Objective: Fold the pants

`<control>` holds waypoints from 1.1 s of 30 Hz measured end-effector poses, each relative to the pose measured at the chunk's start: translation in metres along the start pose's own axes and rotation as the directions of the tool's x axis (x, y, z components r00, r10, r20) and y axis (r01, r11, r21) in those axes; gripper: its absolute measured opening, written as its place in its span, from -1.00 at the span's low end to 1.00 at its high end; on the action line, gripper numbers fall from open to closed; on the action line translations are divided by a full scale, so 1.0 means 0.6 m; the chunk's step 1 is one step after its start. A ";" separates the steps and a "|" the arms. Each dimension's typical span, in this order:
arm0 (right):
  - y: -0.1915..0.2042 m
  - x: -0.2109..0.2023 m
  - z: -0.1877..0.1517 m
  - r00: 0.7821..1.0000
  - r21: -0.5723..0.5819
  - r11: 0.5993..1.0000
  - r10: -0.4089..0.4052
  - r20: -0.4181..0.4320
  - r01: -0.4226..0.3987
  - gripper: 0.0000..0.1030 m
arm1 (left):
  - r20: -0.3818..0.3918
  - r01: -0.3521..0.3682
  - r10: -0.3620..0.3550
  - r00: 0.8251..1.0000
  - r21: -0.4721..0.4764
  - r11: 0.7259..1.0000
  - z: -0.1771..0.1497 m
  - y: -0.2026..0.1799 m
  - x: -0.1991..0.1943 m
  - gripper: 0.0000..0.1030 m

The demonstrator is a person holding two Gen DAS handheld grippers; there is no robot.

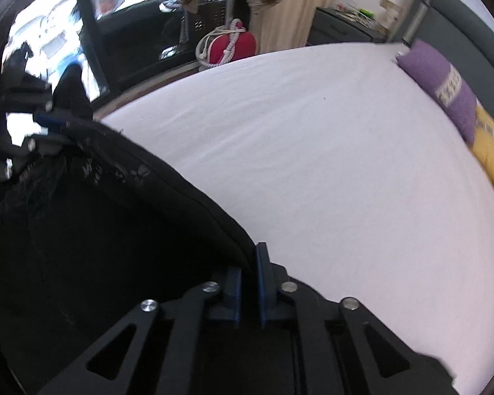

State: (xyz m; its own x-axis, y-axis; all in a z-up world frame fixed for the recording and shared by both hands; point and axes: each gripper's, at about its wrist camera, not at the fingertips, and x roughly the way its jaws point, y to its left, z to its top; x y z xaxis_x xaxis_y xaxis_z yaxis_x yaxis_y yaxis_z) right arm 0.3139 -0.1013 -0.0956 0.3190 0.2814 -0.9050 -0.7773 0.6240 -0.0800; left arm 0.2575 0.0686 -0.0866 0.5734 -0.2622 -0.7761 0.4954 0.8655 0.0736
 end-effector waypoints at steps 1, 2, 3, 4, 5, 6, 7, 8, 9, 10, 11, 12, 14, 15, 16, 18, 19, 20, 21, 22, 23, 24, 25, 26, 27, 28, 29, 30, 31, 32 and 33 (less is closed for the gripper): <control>0.001 -0.005 -0.002 1.000 0.033 0.999 0.011 0.011 -0.012 -0.88 | 0.001 0.002 -0.002 1.000 -0.008 1.000 0.007 0.006 0.001 -0.81; 0.003 -0.009 -0.004 1.000 0.054 0.998 0.016 0.021 -0.017 -0.89 | 0.004 0.006 -0.006 1.000 -0.016 1.000 0.006 0.006 0.002 -0.81; 0.009 -0.014 -0.008 0.999 0.071 0.997 0.017 0.031 -0.019 -0.89 | 0.006 0.010 -0.010 1.000 -0.026 1.000 0.004 0.005 0.002 -0.81; 0.015 -0.021 -0.009 0.999 0.088 0.996 0.022 0.047 -0.026 -0.90 | 0.009 0.015 -0.014 1.000 -0.034 0.999 0.002 0.004 0.001 -0.81; 0.027 -0.030 -0.014 0.997 0.102 0.994 0.031 0.065 -0.038 -0.90 | 0.012 0.021 -0.021 1.000 -0.043 0.999 0.001 0.003 -0.005 -0.81; 0.038 -0.034 -0.015 0.996 0.112 0.993 0.039 0.080 -0.048 -0.90 | 0.013 0.023 -0.022 1.000 -0.049 0.999 0.005 -0.004 0.002 -0.81; 0.052 -0.039 -0.016 0.995 0.116 0.992 0.046 0.093 -0.057 -0.90 | 0.015 0.023 -0.023 1.000 -0.054 0.998 0.005 -0.008 -0.002 -0.81; 0.067 -0.045 -0.022 0.993 0.117 0.991 0.056 0.102 -0.068 -0.90 | 0.017 0.026 -0.025 1.000 -0.057 0.998 0.004 -0.012 -0.007 -0.81; 0.078 -0.048 -0.025 0.992 0.115 0.991 0.062 0.107 -0.075 -0.90 | 0.017 0.029 -0.028 0.999 -0.060 0.998 0.001 -0.017 -0.013 -0.81; 0.092 -0.053 -0.031 0.992 0.112 0.991 0.065 0.109 -0.077 -0.91 | 0.016 0.030 -0.029 0.999 -0.060 0.998 -0.004 -0.023 -0.019 -0.81; 0.105 -0.059 -0.040 0.991 0.111 0.990 0.073 0.113 -0.086 -0.91 | 0.013 0.035 -0.034 0.999 -0.062 0.998 -0.009 -0.030 -0.027 -0.81; 0.116 -0.066 -0.050 0.990 0.110 0.989 0.081 0.117 -0.094 -0.91 | 0.014 0.038 -0.037 0.999 -0.061 0.997 -0.023 -0.040 -0.035 -0.81; 0.140 -0.083 -0.078 0.991 0.090 0.992 0.082 0.110 -0.092 -0.91 | 0.004 0.044 -0.044 0.999 -0.049 0.998 -0.040 -0.057 -0.050 -0.81; 0.158 -0.093 -0.095 0.993 0.067 0.995 0.067 0.094 -0.073 -0.91 | -0.005 0.044 -0.045 0.999 -0.041 0.998 -0.054 -0.067 -0.060 -0.81; 0.169 -0.099 -0.110 0.995 0.049 0.997 0.055 0.082 -0.060 -0.91 | -0.015 0.048 -0.048 0.999 -0.038 0.998 -0.067 -0.075 -0.069 -0.81; 0.204 -0.116 -0.146 0.999 -0.003 1.000 0.027 0.047 -0.027 -0.91 | -0.033 0.065 -0.067 0.997 -0.038 0.997 -0.094 -0.095 -0.087 -0.81; 0.224 -0.128 -0.167 0.999 -0.026 0.999 0.023 0.028 -0.023 -0.91 | -0.041 0.077 -0.078 0.996 -0.034 0.996 -0.107 -0.107 -0.095 -0.81; 0.238 -0.137 -0.186 0.999 -0.038 0.999 0.028 0.019 -0.027 -0.91 | -0.050 0.094 -0.095 0.994 -0.026 0.995 -0.121 -0.122 -0.104 -0.81; 0.253 -0.146 -0.203 0.999 -0.044 0.999 0.032 0.013 -0.031 -0.91 | -0.063 0.107 -0.108 0.992 -0.012 0.994 -0.136 -0.142 -0.113 -0.81; 0.271 -0.155 -0.221 1.000 -0.054 0.998 0.025 0.003 -0.025 -0.91 | -0.073 0.116 -0.115 0.991 0.003 0.993 -0.147 -0.160 -0.120 -0.81; 0.287 -0.160 -0.234 1.000 -0.067 0.998 0.010 -0.008 -0.011 -0.91 | -0.086 0.125 -0.123 0.989 0.023 0.992 -0.161 -0.184 -0.130 -0.81; 0.300 -0.165 -0.245 1.000 -0.077 0.997 -0.003 -0.017 0.002 -0.91 | -0.093 0.134 -0.130 0.987 0.030 0.991 -0.171 -0.198 -0.135 -0.81; 0.315 -0.169 -0.257 0.999 -0.089 0.996 -0.016 -0.028 0.014 -0.91 | -0.103 0.146 -0.143 0.984 0.030 0.989 -0.182 -0.213 -0.142 -0.81; 0.328 -0.175 -0.268 0.999 -0.097 0.995 -0.026 -0.034 0.023 -0.91 | -0.113 0.161 -0.157 0.981 0.028 0.987 -0.195 -0.228 -0.150 -0.81; 0.338 -0.180 -0.276 0.999 -0.099 0.995 -0.029 -0.039 0.025 -0.91 | -0.121 0.168 -0.163 0.979 0.030 0.985 -0.205 -0.237 -0.154 -0.81; 0.355 -0.187 -0.287 0.999 -0.102 0.995 -0.027 -0.043 0.022 -0.91 | -0.128 0.174 -0.169 0.977 0.030 0.984 -0.214 -0.246 -0.159 -0.81; 0.369 -0.191 -0.295 0.999 -0.107 0.994 -0.023 -0.049 0.018 -0.91 | -0.139 0.182 -0.177 0.974 0.027 0.983 -0.226 -0.255 -0.164 -0.81; 0.387 -0.193 -0.304 0.998 -0.122 0.992 -0.024 -0.058 0.016 -0.91 | -0.147 0.186 -0.181 0.973 0.025 0.982 -0.236 -0.260 -0.168 -0.81; 0.400 -0.193 -0.309 0.997 -0.137 0.990 -0.026 -0.067 0.017 -0.91 | -0.156 0.192 -0.186 0.970 0.023 0.981 -0.243 -0.265 -0.171 -0.81; 0.411 -0.191 -0.316 0.997 -0.152 0.988 -0.033 -0.075 0.021 -0.91 | -0.166 0.198 -0.191 0.967 0.025 0.980 -0.252 -0.271 -0.173 -0.81; 0.422 -0.189 -0.321 0.996 -0.164 0.986 -0.042 -0.084 0.028 -0.91 | -0.176 0.205 -0.197 0.964 0.027 0.978 -0.260 -0.278 -0.175 -0.81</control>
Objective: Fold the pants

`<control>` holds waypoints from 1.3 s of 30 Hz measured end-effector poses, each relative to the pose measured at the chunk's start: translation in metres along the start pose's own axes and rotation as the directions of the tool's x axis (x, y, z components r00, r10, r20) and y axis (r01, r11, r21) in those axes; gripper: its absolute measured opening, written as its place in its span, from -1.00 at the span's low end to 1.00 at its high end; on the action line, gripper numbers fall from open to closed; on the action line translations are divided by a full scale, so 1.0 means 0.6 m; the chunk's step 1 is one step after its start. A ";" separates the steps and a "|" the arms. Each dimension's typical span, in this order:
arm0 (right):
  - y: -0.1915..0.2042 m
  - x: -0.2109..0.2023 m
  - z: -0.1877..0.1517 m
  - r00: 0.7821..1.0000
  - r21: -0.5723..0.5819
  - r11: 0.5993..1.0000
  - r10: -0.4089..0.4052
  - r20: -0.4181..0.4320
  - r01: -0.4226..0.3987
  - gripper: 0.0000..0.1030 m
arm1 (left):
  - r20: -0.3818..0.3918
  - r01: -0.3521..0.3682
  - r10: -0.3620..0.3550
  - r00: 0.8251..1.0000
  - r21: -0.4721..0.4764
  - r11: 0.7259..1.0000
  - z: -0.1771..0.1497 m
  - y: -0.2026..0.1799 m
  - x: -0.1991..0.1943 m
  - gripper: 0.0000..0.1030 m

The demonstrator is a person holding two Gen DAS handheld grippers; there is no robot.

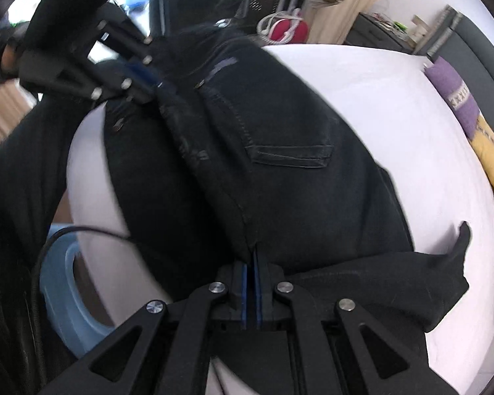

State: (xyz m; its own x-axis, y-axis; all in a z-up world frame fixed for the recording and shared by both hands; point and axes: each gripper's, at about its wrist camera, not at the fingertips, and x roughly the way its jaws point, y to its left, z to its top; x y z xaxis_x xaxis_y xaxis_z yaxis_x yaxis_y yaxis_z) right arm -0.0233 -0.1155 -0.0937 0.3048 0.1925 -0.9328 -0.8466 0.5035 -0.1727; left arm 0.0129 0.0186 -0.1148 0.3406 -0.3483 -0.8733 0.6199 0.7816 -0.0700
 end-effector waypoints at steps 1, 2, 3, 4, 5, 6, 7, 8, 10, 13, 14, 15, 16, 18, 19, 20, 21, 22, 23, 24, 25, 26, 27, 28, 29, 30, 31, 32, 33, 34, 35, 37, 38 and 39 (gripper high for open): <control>0.019 0.000 -0.009 1.000 -0.006 1.000 -0.007 -0.010 0.007 -0.91 | -0.007 0.001 -0.001 1.000 0.005 1.000 -0.006 -0.006 -0.001 -0.81; 0.029 0.001 -0.015 1.000 -0.004 1.000 -0.010 -0.015 0.010 -0.91 | -0.011 0.001 -0.001 1.000 0.012 1.000 -0.015 -0.012 -0.003 -0.81; 0.036 0.003 -0.018 1.000 0.004 1.000 -0.014 -0.018 0.014 -0.91 | -0.014 0.002 -0.002 1.000 0.016 1.000 -0.020 -0.018 -0.005 -0.81; 0.038 0.003 -0.021 1.000 0.013 1.000 -0.016 -0.019 0.016 -0.91 | -0.015 0.005 -0.005 1.000 0.017 1.000 -0.024 -0.024 -0.008 -0.81; 0.041 0.001 -0.026 1.000 0.023 1.000 -0.016 -0.020 0.017 -0.91 | -0.013 0.008 -0.008 1.000 0.020 1.000 -0.024 -0.029 -0.012 -0.82; 0.039 0.000 -0.026 1.000 0.032 0.999 -0.019 -0.019 0.020 -0.91 | -0.013 0.010 -0.009 1.000 0.026 1.000 -0.023 -0.035 -0.014 -0.82; 0.041 -0.003 -0.028 1.000 0.041 0.999 -0.024 -0.020 0.025 -0.91 | -0.015 0.012 -0.012 1.000 0.030 0.999 -0.022 -0.036 -0.016 -0.82; 0.039 -0.004 -0.027 0.999 0.043 0.999 -0.029 -0.022 0.030 -0.91 | -0.016 0.014 -0.013 1.000 0.039 0.999 -0.025 -0.044 -0.018 -0.82; 0.033 -0.006 -0.021 0.999 0.046 0.998 -0.036 -0.028 0.038 -0.91 | -0.018 0.017 -0.017 1.000 0.048 0.999 -0.024 -0.041 -0.023 -0.82; 0.041 -0.009 -0.022 0.998 0.032 0.998 -0.051 -0.047 0.053 -0.91 | -0.018 0.028 -0.027 0.999 0.045 0.999 -0.028 -0.044 -0.025 -0.82; 0.044 -0.008 -0.022 0.997 0.032 0.998 -0.052 -0.052 0.054 -0.91 | -0.019 0.030 -0.029 0.999 0.042 0.999 -0.034 -0.040 -0.024 -0.82; 0.047 -0.006 -0.022 0.997 0.034 0.998 -0.052 -0.056 0.054 -0.91 | -0.021 0.032 -0.031 0.999 0.037 0.999 -0.037 -0.039 -0.023 -0.82; 0.062 -0.005 -0.027 0.997 0.033 0.998 -0.055 -0.061 0.057 -0.91 | -0.022 0.033 -0.032 0.999 0.033 0.999 -0.041 -0.036 -0.025 -0.82; 0.065 0.001 -0.022 0.995 0.022 0.997 -0.069 -0.071 0.070 -0.90 | -0.021 0.033 -0.032 0.999 0.028 0.999 -0.041 -0.033 -0.027 -0.82; 0.069 0.004 -0.021 0.994 0.015 0.997 -0.077 -0.075 0.078 -0.90 | -0.021 0.033 -0.032 0.999 0.026 0.999 -0.040 -0.032 -0.025 -0.82; 0.070 0.008 -0.021 0.994 0.015 0.997 -0.079 -0.078 0.080 -0.90 | -0.022 0.032 -0.031 0.999 0.025 0.999 -0.041 -0.033 -0.024 -0.82; 0.069 0.013 -0.022 0.994 0.019 0.997 -0.077 -0.080 0.079 -0.90 | -0.022 0.028 -0.027 0.999 0.025 0.999 -0.042 -0.035 -0.024 -0.82; 0.067 0.019 -0.025 0.994 0.027 0.997 -0.073 -0.082 0.075 -0.90 | -0.019 0.021 -0.020 1.000 0.026 0.999 -0.042 -0.038 -0.024 -0.82; 0.068 0.022 -0.027 0.994 0.038 0.997 -0.068 -0.081 0.071 -0.90 | -0.016 0.013 -0.013 1.000 0.027 1.000 -0.043 -0.039 -0.022 -0.80; 0.063 0.029 -0.028 0.995 0.059 0.996 -0.058 -0.080 0.063 -0.90 | -0.013 0.006 -0.006 1.000 0.020 1.000 -0.046 -0.039 -0.021 -0.78; 0.064 0.031 -0.037 0.995 0.070 0.996 -0.057 -0.078 0.062 -0.89 | -0.011 0.004 -0.004 1.000 0.007 1.000 -0.049 -0.036 -0.020 -0.77; 0.062 0.033 -0.036 0.995 0.077 0.995 -0.060 -0.075 0.066 -0.87 | -0.011 0.003 -0.003 1.000 -0.001 1.000 -0.050 -0.034 -0.021 -0.75; 0.061 0.035 -0.035 0.995 0.087 0.994 -0.066 -0.073 0.072 -0.86 | -0.012 0.004 -0.004 1.000 -0.006 1.000 -0.051 -0.033 -0.025 -0.75; 0.059 0.037 -0.034 0.995 0.090 0.993 -0.073 -0.072 0.079 -0.85 | -0.014 0.014 -0.014 1.000 -0.011 1.000 -0.052 -0.030 -0.029 -0.72; 0.060 0.037 -0.034 0.994 0.091 0.992 -0.081 -0.071 0.087 -0.85 | -0.015 0.020 -0.020 1.000 -0.014 1.000 -0.053 -0.028 -0.037 -0.68; 0.059 0.038 -0.033 0.994 0.097 0.991 -0.089 -0.069 0.096 -0.85 | -0.012 0.028 -0.028 1.000 -0.012 1.000 -0.054 -0.027 -0.047 -0.67; 0.067 0.037 -0.038 0.993 0.105 0.989 -0.094 -0.068 0.101 -0.85 | -0.012 0.038 -0.038 0.999 -0.009 0.999 -0.056 -0.026 -0.056 -0.65; 0.066 0.037 -0.038 0.993 0.113 0.988 -0.097 -0.067 0.104 -0.85 | -0.013 0.049 -0.049 0.999 -0.006 0.999 -0.057 -0.025 -0.067 -0.65; 0.068 0.038 -0.038 0.993 0.123 0.987 -0.100 -0.066 0.107 -0.85 | -0.009 0.048 -0.048 0.999 -0.007 0.999 -0.059 -0.024 -0.075 -0.65; 0.068 0.039 -0.038 0.993 0.134 0.985 -0.103 -0.064 0.110 -0.85 | 0.000 0.046 -0.046 0.999 -0.009 0.999 -0.058 -0.023 -0.083 -0.65; 0.071 0.039 -0.039 0.992 0.144 0.983 -0.107 -0.063 0.115 -0.85 | 0.014 0.051 -0.051 0.999 -0.015 0.999 -0.055 -0.024 -0.091 -0.65; 0.078 0.040 -0.037 0.991 0.154 0.979 -0.121 -0.063 0.130 -0.85 | 0.057 0.075 -0.072 0.996 -0.039 0.996 -0.042 -0.028 -0.103 -0.65; 0.078 0.040 -0.037 0.990 0.156 0.978 -0.128 -0.062 0.136 -0.85 | 0.077 0.087 -0.083 0.994 -0.051 0.995 -0.033 -0.031 -0.104 -0.65; 0.079 0.040 -0.037 0.989 0.161 0.977 -0.132 -0.060 0.140 -0.84 | 0.091 0.098 -0.092 0.992 -0.063 0.993 -0.022 -0.037 -0.099 -0.65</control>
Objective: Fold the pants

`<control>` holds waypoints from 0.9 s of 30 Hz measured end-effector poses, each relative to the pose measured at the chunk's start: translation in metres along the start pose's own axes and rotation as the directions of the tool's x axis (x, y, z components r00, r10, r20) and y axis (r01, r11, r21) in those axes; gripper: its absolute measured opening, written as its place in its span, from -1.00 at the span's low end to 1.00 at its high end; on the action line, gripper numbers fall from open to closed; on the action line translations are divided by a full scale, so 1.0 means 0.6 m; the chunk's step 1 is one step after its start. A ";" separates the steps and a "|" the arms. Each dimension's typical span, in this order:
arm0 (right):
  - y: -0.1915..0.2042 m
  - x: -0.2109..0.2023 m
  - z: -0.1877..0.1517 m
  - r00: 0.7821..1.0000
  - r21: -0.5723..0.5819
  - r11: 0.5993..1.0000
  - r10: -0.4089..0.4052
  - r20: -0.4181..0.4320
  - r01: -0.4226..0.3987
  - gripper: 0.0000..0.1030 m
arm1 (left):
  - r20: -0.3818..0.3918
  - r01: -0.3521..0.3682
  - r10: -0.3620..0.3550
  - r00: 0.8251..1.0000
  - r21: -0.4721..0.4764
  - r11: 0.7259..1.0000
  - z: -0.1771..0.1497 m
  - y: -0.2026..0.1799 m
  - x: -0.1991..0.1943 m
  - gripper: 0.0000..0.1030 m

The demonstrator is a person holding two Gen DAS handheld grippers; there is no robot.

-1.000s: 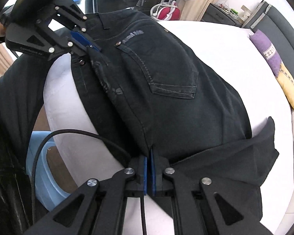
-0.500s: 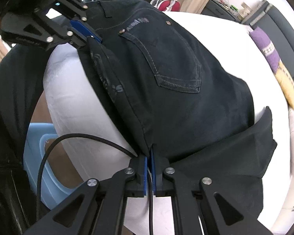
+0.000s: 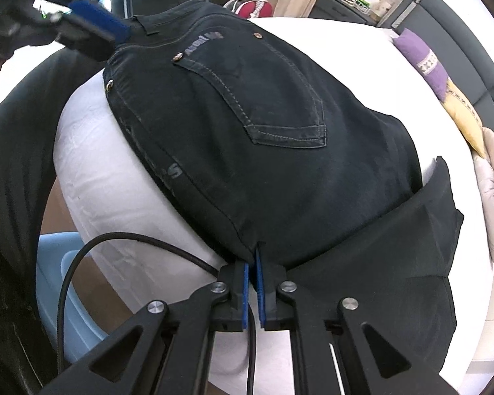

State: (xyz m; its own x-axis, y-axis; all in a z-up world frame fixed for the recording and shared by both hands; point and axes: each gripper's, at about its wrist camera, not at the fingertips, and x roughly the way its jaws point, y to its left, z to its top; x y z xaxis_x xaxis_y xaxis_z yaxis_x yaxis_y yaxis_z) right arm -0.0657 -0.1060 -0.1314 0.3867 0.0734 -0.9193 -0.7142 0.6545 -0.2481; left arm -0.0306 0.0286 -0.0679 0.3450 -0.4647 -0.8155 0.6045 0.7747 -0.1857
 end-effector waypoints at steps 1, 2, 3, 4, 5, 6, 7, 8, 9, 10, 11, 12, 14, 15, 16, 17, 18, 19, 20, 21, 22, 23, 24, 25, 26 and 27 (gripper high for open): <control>0.001 0.000 -0.001 1.000 0.012 1.000 -0.001 0.003 0.001 -0.84 | 0.005 -0.002 0.002 1.000 -0.009 1.000 0.009 -0.007 0.010 -0.65; 0.000 -0.001 -0.002 1.000 0.023 1.000 -0.001 0.006 0.001 -0.84 | 0.014 0.003 -0.003 1.000 -0.019 1.000 0.020 -0.014 0.027 -0.65; -0.002 -0.001 -0.003 1.000 0.036 0.999 -0.002 0.011 0.001 -0.84 | 0.020 0.021 -0.020 1.000 -0.029 0.999 0.028 -0.017 0.042 -0.65; -0.002 -0.003 -0.007 1.000 0.058 0.998 -0.001 0.017 0.000 -0.83 | 0.017 0.033 -0.032 0.999 -0.046 0.998 0.035 -0.018 0.061 -0.65; -0.004 -0.004 -0.007 1.000 0.079 0.997 0.000 0.021 -0.002 -0.83 | 0.002 0.031 -0.031 1.000 -0.071 0.997 0.041 -0.017 0.086 -0.65; -0.008 -0.006 -0.009 1.000 0.102 0.995 0.002 0.029 -0.005 -0.83 | -0.038 0.017 -0.021 0.999 -0.098 0.995 0.043 -0.014 0.121 -0.65; -0.015 -0.009 -0.012 0.999 0.136 0.991 0.008 0.043 -0.014 -0.77 | -0.074 -0.001 -0.009 0.997 -0.122 0.992 0.041 -0.008 0.150 -0.65; -0.024 -0.014 -0.016 0.998 0.175 0.984 0.025 0.056 -0.034 -0.60 | -0.066 0.004 -0.014 0.998 -0.145 0.989 0.038 -0.004 0.160 -0.65; -0.032 -0.020 -0.022 0.997 0.213 0.975 0.046 0.069 -0.060 -0.48 | -0.043 0.021 -0.029 0.999 -0.180 0.983 0.037 0.004 0.163 -0.65; -0.052 -0.034 -0.033 0.989 0.283 0.951 0.098 0.110 -0.126 -0.20 | -0.042 0.033 -0.042 0.998 -0.204 0.978 0.039 0.009 0.163 -0.65; -0.068 -0.047 -0.042 0.980 0.334 0.926 0.131 0.148 -0.175 0.04 | -0.043 0.041 -0.052 0.998 -0.218 0.975 0.039 0.012 0.163 -0.65; -0.088 -0.060 -0.052 0.972 0.387 0.898 0.145 0.187 -0.208 0.13 | -0.043 0.044 -0.055 0.998 -0.220 0.974 0.040 0.012 0.162 -0.65; -0.141 -0.086 -0.071 0.960 0.499 0.833 0.127 0.248 -0.239 0.19 | -0.044 0.041 -0.052 0.998 -0.216 0.975 0.042 0.011 0.163 -0.65; -0.180 -0.098 -0.076 0.955 0.556 0.793 0.107 0.275 -0.249 0.19 | -0.046 0.040 -0.051 0.998 -0.218 0.975 0.044 0.011 0.163 -0.65; -0.206 -0.105 -0.076 0.954 0.591 0.768 0.084 0.288 -0.246 0.19 | -0.048 0.037 -0.049 0.998 -0.223 0.974 0.047 0.011 0.163 -0.65; -0.243 -0.111 -0.074 0.954 0.635 0.736 0.046 0.297 -0.233 0.20 | -0.050 0.032 -0.044 0.998 -0.223 0.974 0.045 0.010 0.166 -0.65; -0.270 -0.112 -0.068 0.957 0.669 0.712 0.012 0.291 -0.213 0.22 | -0.052 0.027 -0.040 0.998 -0.223 0.974 0.046 0.008 0.166 -0.65; -0.304 -0.109 -0.058 0.963 0.708 0.683 -0.027 0.268 -0.177 0.28 | -0.053 0.024 -0.037 0.998 -0.224 0.974 0.050 0.006 0.169 -0.65; -0.339 -0.100 -0.044 0.968 0.743 0.654 -0.063 0.243 -0.143 0.38 | -0.052 0.022 -0.035 0.998 -0.226 0.974 0.043 0.009 0.171 -0.65; -0.365 -0.089 -0.035 0.969 0.763 0.634 -0.087 0.230 -0.124 0.39 | -0.051 0.021 -0.033 0.998 -0.229 0.973 0.038 0.012 0.172 -0.65; -0.399 -0.069 -0.017 0.973 0.793 0.602 -0.116 0.200 -0.091 0.39 | -0.051 0.019 -0.032 0.998 -0.231 0.973 0.036 0.013 0.170 -0.65; -0.423 -0.052 -0.002 0.976 0.813 0.577 -0.125 0.177 -0.073 0.39 | -0.052 0.017 -0.029 0.998 -0.231 0.973 0.036 0.013 0.170 -0.65; -0.448 -0.028 0.004 0.979 0.831 0.553 -0.125 0.158 -0.063 0.39 | -0.052 0.013 -0.026 0.998 -0.231 0.973 0.037 0.014 0.172 -0.65; -0.474 0.003 0.024 0.984 0.843 0.536 -0.118 0.133 -0.049 0.39 | -0.053 0.012 -0.025 0.998 -0.233 0.972 0.038 0.014 0.174 -0.65; -0.488 0.027 0.039 0.987 0.846 0.533 -0.119 0.107 -0.027 0.39 | -0.053 0.012 -0.025 0.998 -0.236 0.972 0.040 0.014 0.177 -0.65; -0.501 0.052 0.054 0.989 0.848 0.530 -0.131 0.065 0.014 0.39 | -0.052 0.014 -0.027 0.998 -0.240 0.971 0.040 0.016 0.179 -0.66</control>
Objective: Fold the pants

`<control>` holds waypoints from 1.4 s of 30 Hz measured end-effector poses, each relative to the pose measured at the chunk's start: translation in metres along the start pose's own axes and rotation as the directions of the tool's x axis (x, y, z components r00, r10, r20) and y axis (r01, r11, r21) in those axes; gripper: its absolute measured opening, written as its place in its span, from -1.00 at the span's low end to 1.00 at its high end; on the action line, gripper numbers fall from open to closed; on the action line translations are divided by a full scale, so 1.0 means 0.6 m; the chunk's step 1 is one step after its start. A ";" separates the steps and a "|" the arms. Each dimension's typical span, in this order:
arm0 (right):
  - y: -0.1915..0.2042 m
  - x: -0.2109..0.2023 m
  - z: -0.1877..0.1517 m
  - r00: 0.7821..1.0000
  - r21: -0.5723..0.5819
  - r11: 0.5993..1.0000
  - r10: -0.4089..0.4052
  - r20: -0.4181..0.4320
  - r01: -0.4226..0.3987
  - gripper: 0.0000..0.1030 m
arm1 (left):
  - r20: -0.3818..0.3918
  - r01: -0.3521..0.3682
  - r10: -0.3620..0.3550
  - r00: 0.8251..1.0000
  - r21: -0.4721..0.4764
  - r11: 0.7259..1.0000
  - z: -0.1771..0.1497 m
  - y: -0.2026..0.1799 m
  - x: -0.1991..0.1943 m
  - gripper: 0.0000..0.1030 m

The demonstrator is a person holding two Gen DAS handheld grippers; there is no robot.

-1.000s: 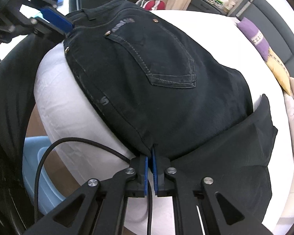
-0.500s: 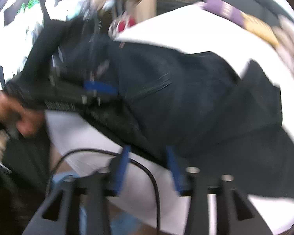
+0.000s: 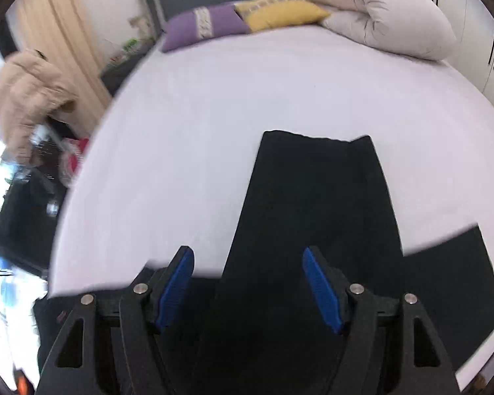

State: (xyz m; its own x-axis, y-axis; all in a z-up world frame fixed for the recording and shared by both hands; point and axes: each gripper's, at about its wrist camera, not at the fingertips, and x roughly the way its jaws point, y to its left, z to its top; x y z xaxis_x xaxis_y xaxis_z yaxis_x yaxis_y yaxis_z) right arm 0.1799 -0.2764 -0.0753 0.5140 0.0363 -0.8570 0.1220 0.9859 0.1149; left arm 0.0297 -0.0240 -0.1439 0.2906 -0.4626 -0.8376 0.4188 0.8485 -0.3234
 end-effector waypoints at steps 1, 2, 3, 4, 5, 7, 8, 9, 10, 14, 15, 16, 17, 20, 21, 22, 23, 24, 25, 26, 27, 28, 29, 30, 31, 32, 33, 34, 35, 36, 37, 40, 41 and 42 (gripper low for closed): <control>0.004 0.034 0.017 0.998 -0.001 0.998 -0.057 -0.011 0.057 0.39 | 0.000 0.004 -0.004 1.000 -0.006 1.000 0.000 0.002 0.001 -0.66; 0.005 0.058 0.029 0.997 0.002 0.997 -0.077 -0.025 0.078 0.39 | 0.001 0.009 -0.009 1.000 -0.012 1.000 -0.002 0.005 -0.001 -0.66; 0.006 0.092 0.041 0.995 0.011 0.996 -0.089 -0.052 0.090 0.39 | 0.001 0.016 -0.016 1.000 -0.020 1.000 -0.003 0.008 -0.001 -0.66; 0.007 0.118 0.046 0.991 0.012 0.994 -0.105 -0.082 0.106 0.41 | 0.001 0.022 -0.022 1.000 -0.026 0.999 -0.005 0.011 -0.002 -0.66; 0.007 0.143 0.052 0.985 0.010 0.992 -0.127 -0.118 0.130 0.41 | 0.001 0.027 -0.027 1.000 -0.031 0.999 -0.006 0.014 -0.003 -0.66; -0.003 0.192 0.056 0.973 0.020 0.986 -0.158 -0.171 0.164 0.52 | -0.001 0.033 -0.033 0.999 -0.037 0.999 -0.006 0.016 -0.002 -0.66; -0.010 0.196 0.058 0.977 0.036 0.986 -0.154 -0.144 0.161 0.50 | -0.003 0.036 -0.036 0.999 -0.041 0.999 -0.005 0.017 -0.002 -0.66; -0.018 0.196 0.062 0.982 0.050 0.987 -0.148 -0.117 0.155 0.44 | -0.004 0.039 -0.039 0.999 -0.044 0.998 -0.004 0.019 -0.002 -0.66; -0.024 0.194 0.063 0.984 0.057 0.987 -0.142 -0.108 0.149 0.27 | -0.005 0.041 -0.042 0.999 -0.046 0.998 -0.004 0.020 -0.002 -0.66; -0.064 0.174 0.063 0.992 0.060 0.993 -0.095 -0.085 0.100 -0.89 | -0.007 0.036 -0.036 0.999 -0.041 0.999 -0.002 0.020 0.001 -0.66; -0.079 0.167 0.061 0.994 0.078 0.993 -0.079 -0.082 0.086 -0.89 | -0.008 0.032 -0.032 0.999 -0.037 0.999 -0.003 0.020 0.000 -0.66; -0.099 0.154 0.055 0.997 0.111 0.992 -0.055 -0.062 0.062 -0.90 | -0.009 0.027 -0.027 1.000 -0.035 0.999 -0.003 0.017 0.000 -0.66; -0.122 0.136 0.049 0.999 0.143 0.989 -0.040 -0.033 0.044 -0.90 | -0.011 0.022 -0.022 1.000 -0.032 0.999 -0.001 0.015 0.000 -0.66; -0.200 0.058 0.018 0.996 0.237 0.971 0.005 0.088 -0.026 -0.91 | -0.016 0.005 -0.005 1.000 -0.020 1.000 0.003 0.003 0.002 -0.66; -0.232 0.025 0.002 0.990 0.274 0.960 0.018 0.137 -0.056 -0.91 | -0.017 -0.001 0.001 1.000 -0.015 1.000 0.003 0.000 0.003 -0.65; -0.267 -0.007 -0.018 0.982 0.312 0.946 0.028 0.185 -0.086 -0.91 | -0.017 -0.005 0.005 1.000 -0.013 1.000 0.003 -0.003 0.003 -0.65; -0.311 -0.040 -0.037 0.972 0.358 0.927 0.028 0.234 -0.113 -0.91 | -0.017 -0.008 0.008 1.000 -0.011 1.000 0.003 -0.005 0.003 -0.66; -0.352 -0.064 -0.056 0.962 0.401 0.906 0.023 0.271 -0.134 -0.91 | -0.017 -0.012 0.012 1.000 -0.010 1.000 0.003 -0.007 0.003 -0.66; -0.404 -0.095 -0.095 0.950 0.463 0.871 0.012 0.311 -0.162 -0.91 | -0.017 -0.016 0.016 1.000 -0.008 1.000 0.003 -0.009 0.004 -0.65; -0.438 -0.111 -0.122 0.943 0.505 0.842 0.011 0.334 -0.189 -0.91 | -0.016 -0.020 0.020 1.000 -0.008 1.000 0.004 -0.011 0.003 -0.65; -0.484 -0.124 -0.159 0.934 0.560 0.797 0.015 0.357 -0.227 -0.91 | -0.016 -0.028 0.028 0.999 -0.005 1.000 0.005 -0.014 0.003 -0.65; -0.528 -0.135 -0.205 0.933 0.624 0.744 -0.002 0.361 -0.240 -0.90 | -0.016 -0.035 0.035 0.999 -0.002 0.999 0.005 -0.018 0.004 -0.65; -0.561 -0.136 -0.243 0.937 0.666 0.708 -0.019 0.348 -0.234 -0.90 | -0.017 -0.043 0.043 0.999 0.001 0.999 0.005 -0.022 0.004 -0.65; -0.587 -0.132 -0.271 0.942 0.702 0.675 -0.027 0.334 -0.230 -0.89 | -0.018 -0.052 0.052 0.999 0.002 0.999 0.006 -0.026 0.005 -0.65; -0.613 -0.125 -0.313 0.947 0.747 0.622 -0.028 0.319 -0.234 -0.84 | -0.018 -0.057 0.057 0.998 0.002 0.998 0.006 -0.030 0.005 -0.65; -0.635 -0.115 -0.358 0.948 0.787 0.561 -0.012 0.317 -0.256 -0.79 | -0.019 -0.063 0.063 0.998 0.002 0.998 0.006 -0.033 0.005 -0.65; -0.649 -0.107 -0.396 0.945 0.810 0.513 0.006 0.327 -0.284 -0.79 | -0.020 -0.067 0.067 0.998 0.001 0.998 0.006 -0.036 0.006 -0.65; -0.656 -0.101 -0.408 0.938 0.818 0.484 0.021 0.345 -0.312 -0.77 | -0.021 -0.069 0.068 0.997 -0.003 0.998 0.007 -0.039 0.007 -0.65; -0.663 -0.097 -0.417 0.923 0.815 0.455 0.039 0.383 -0.358 -0.67 | -0.022 -0.069 0.069 0.997 -0.010 0.998 0.008 -0.040 0.007 -0.65; -0.667 -0.099 -0.426 0.912 0.810 0.442 0.046 0.409 -0.385 -0.57 | -0.024 -0.071 0.071 0.997 -0.014 0.997 0.008 -0.041 0.007 -0.65; -0.662 -0.099 -0.426 0.901 0.801 0.439 0.052 0.430 -0.407 -0.30 | -0.026 -0.076 0.075 0.997 -0.015 0.997 0.009 -0.044 0.008 -0.65; -0.649 -0.101 -0.404 0.887 0.776 0.457 0.069 0.457 -0.435 0.19 | -0.030 -0.092 0.092 0.995 -0.010 0.996 0.010 -0.050 0.008 -0.65; -0.654 -0.105 -0.402 0.886 0.775 0.457 0.068 0.458 -0.436 0.23 | -0.030 -0.097 0.096 0.995 -0.010 0.995 0.011 -0.052 0.008 -0.65; -0.653 -0.105 -0.396 0.887 0.780 0.449 0.066 0.457 -0.435 0.23 | -0.030 -0.102 0.102 0.994 -0.010 0.995 0.012 -0.054 0.008 -0.65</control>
State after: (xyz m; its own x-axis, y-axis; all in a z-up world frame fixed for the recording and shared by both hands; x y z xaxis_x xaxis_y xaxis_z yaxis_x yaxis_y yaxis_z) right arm -0.1018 -0.6262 -0.1856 0.8520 0.0224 -0.5231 0.4935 0.2997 0.8165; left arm 0.0238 -0.0554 -0.1346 0.3060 -0.3662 -0.8788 0.3780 0.8939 -0.2409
